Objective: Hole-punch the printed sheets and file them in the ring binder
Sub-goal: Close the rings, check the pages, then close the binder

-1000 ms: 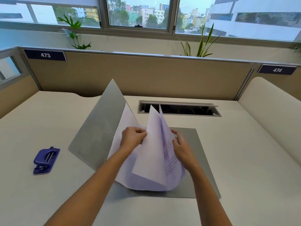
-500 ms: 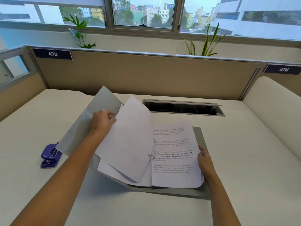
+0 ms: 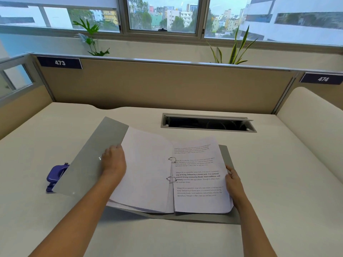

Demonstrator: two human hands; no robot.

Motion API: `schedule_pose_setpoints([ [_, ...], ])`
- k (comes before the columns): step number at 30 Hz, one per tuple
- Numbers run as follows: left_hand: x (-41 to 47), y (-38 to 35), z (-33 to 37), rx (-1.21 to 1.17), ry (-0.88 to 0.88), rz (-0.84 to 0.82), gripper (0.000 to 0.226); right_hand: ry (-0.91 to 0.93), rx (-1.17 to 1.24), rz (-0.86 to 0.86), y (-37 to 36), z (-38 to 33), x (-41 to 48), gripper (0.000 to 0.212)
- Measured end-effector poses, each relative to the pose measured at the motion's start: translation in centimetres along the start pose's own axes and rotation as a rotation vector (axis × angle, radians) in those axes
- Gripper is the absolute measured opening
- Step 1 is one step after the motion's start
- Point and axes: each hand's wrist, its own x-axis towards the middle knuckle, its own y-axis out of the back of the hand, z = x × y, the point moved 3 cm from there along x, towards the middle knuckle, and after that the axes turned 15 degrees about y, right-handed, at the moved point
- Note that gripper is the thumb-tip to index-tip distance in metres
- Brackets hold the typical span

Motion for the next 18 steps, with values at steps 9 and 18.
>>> schedule_pose_setpoints([
  [9, -1.5, 0.3, 1.3, 0.287, -0.094, 0.144, 0.061, 0.003, -0.006, 0.002, 0.3, 0.7, 1.0, 0.039],
  [18, -5.1, -3.0, 7.1, -0.021, -0.690, -0.143, 0.058, 0.009, 0.000, 0.027, 0.1, 1.3, 1.1, 0.036],
])
